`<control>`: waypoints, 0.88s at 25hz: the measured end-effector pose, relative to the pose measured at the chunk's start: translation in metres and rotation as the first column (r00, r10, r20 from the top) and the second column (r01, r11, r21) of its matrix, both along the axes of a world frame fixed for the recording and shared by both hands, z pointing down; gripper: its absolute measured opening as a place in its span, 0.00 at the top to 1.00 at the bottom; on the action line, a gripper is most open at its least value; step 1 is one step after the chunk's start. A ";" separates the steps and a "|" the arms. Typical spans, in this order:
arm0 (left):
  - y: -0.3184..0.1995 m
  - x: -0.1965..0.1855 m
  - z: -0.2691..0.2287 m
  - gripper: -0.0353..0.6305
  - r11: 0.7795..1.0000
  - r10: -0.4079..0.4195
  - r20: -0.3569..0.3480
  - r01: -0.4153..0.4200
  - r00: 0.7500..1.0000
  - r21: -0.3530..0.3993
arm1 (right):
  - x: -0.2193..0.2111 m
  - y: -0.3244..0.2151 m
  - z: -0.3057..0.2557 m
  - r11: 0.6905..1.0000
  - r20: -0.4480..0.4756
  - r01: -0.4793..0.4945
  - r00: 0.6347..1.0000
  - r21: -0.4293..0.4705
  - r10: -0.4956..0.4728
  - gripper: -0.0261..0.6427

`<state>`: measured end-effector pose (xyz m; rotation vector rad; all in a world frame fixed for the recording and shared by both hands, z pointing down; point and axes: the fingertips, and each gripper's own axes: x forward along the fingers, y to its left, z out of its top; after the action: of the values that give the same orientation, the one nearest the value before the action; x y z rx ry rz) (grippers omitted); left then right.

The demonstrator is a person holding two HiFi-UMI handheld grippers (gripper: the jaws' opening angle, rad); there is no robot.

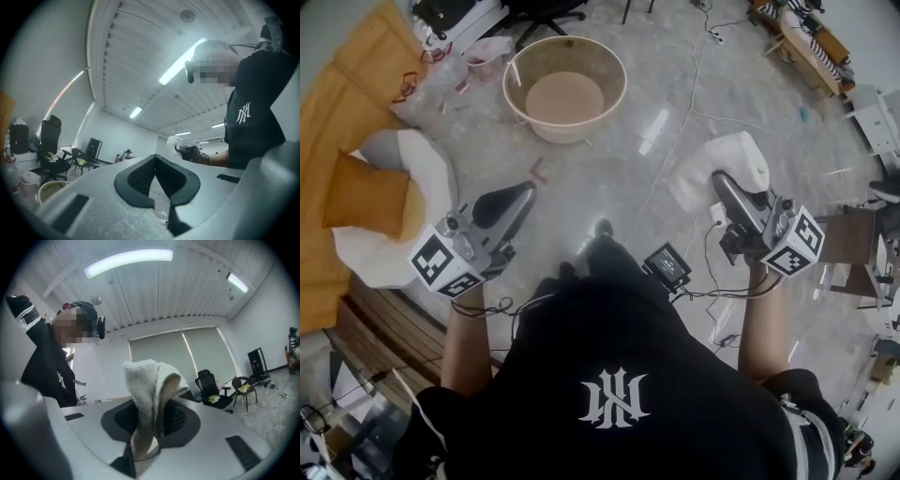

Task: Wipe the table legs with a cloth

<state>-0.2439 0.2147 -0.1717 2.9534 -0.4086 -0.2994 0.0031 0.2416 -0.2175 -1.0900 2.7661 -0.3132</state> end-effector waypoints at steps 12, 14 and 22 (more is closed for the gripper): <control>0.005 -0.031 0.005 0.94 0.998 -0.044 0.135 0.038 0.990 0.047 | -0.068 -0.004 0.027 0.989 0.008 0.138 0.990 -0.048 -0.137 0.83; 0.011 -0.031 0.009 0.94 0.998 -0.041 0.136 0.036 0.990 0.042 | -0.081 -0.002 0.031 0.985 0.004 0.167 0.986 -0.051 -0.167 0.83; 0.007 -0.028 0.009 0.94 0.998 -0.054 0.135 0.051 0.989 0.030 | -0.096 -0.003 0.034 0.974 0.000 0.221 0.975 -0.047 -0.221 0.83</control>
<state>-0.2715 0.2214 -0.1626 3.0031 -0.5039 -0.1101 -0.0931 0.2388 -0.1836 -0.7918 2.9028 -0.4036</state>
